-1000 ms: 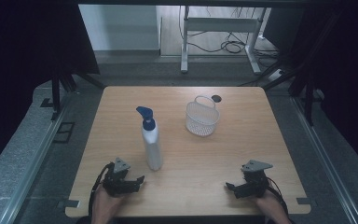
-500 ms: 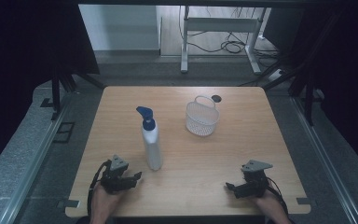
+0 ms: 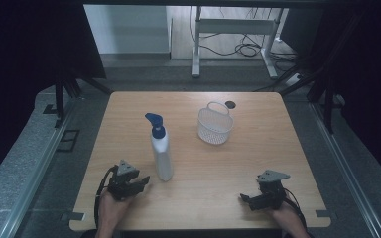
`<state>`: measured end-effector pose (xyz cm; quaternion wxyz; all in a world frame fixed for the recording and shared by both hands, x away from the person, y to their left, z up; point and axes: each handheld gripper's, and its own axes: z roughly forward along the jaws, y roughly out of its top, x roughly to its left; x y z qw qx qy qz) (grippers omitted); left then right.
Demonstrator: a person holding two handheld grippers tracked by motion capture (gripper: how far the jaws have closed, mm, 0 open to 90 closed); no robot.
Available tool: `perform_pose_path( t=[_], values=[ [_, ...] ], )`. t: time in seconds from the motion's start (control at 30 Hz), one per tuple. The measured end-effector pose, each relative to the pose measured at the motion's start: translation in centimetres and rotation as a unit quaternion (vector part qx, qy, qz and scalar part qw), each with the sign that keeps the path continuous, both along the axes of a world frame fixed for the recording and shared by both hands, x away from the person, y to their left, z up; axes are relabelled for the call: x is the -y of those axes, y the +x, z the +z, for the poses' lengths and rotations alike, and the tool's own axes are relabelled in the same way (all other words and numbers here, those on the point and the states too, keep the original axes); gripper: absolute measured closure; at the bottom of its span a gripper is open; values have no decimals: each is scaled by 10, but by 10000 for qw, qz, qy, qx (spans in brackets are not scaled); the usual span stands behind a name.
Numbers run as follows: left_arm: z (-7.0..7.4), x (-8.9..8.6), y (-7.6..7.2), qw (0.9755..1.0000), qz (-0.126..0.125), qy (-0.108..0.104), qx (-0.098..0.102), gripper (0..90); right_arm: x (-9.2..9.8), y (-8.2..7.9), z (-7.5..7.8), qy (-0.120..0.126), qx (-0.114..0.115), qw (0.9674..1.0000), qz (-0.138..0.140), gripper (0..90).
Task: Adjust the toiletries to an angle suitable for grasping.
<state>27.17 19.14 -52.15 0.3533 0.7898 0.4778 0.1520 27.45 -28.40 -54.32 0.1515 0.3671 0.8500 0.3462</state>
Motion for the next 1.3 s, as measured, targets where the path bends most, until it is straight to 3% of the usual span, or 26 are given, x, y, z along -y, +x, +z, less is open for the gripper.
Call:
perform_pose_path(
  t=[0.33, 0.8, 1.3],
  values=[
    [3, 0, 14, 10000, 46, 20, 15, 626, 0, 0, 0, -4, 5, 10000, -2, 0],
    [5, 11, 40, 10000, 27, -17, 71, 880, 0, 0, 0, -1, -8, 10000, -8, 0],
    [-3, 26, 63, 9997, -11, -129, -190, 893, 0, 0, 0, -3, -1, 10000, -3, 0]
  ],
)
